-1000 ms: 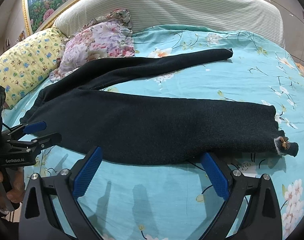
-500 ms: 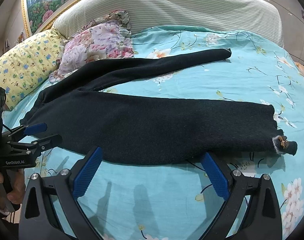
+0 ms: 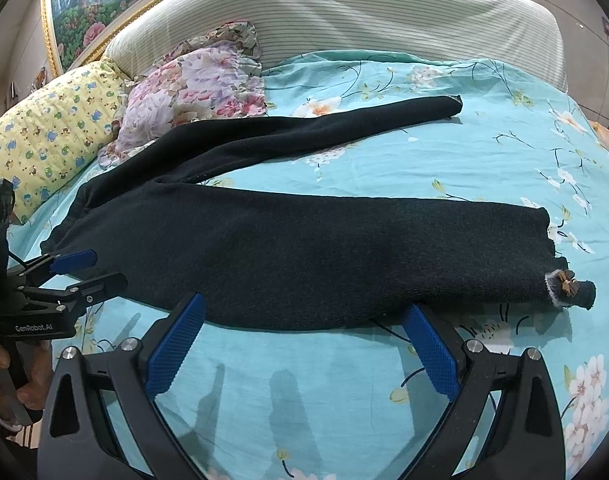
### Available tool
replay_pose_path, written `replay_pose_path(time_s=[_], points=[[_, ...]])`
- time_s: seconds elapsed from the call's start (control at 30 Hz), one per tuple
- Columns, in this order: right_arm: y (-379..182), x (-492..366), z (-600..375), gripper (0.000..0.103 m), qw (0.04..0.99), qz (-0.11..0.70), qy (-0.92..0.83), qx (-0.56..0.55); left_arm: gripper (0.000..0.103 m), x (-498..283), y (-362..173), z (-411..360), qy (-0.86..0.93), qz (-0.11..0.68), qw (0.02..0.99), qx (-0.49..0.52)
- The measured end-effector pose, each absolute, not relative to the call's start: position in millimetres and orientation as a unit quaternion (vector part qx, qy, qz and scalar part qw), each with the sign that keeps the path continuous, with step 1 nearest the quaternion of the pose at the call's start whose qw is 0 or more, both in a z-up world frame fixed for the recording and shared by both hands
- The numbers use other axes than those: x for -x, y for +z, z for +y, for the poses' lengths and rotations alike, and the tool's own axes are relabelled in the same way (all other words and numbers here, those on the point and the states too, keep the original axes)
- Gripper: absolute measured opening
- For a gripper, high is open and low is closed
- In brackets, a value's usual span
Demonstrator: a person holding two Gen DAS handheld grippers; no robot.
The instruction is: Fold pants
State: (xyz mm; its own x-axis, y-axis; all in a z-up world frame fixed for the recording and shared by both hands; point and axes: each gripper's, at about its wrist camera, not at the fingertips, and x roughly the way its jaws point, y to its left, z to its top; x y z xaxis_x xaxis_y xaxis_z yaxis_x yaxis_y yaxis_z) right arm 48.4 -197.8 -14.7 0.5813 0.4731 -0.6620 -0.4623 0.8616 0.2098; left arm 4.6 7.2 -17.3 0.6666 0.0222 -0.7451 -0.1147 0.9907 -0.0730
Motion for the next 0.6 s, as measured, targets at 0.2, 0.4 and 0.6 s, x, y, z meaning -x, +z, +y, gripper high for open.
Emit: replay_pose_path(time_s=[0.2,0.4,0.6], points=[[-7,-52,-202,0.098,0.885,0.385,0.26,-0.024,0.094,-9,-13,10,0.027,0.409,0.911,0.055],[2,-58,-204,0.098,0.885,0.384,0.26,-0.038,0.094,-17,-10,13,0.018,0.413,0.909,0.054],[4,-71,-203,0.098,0.88,0.395,0.26,-0.045,0.094,-27,-6,12,0.004,0.416,0.909,0.038]])
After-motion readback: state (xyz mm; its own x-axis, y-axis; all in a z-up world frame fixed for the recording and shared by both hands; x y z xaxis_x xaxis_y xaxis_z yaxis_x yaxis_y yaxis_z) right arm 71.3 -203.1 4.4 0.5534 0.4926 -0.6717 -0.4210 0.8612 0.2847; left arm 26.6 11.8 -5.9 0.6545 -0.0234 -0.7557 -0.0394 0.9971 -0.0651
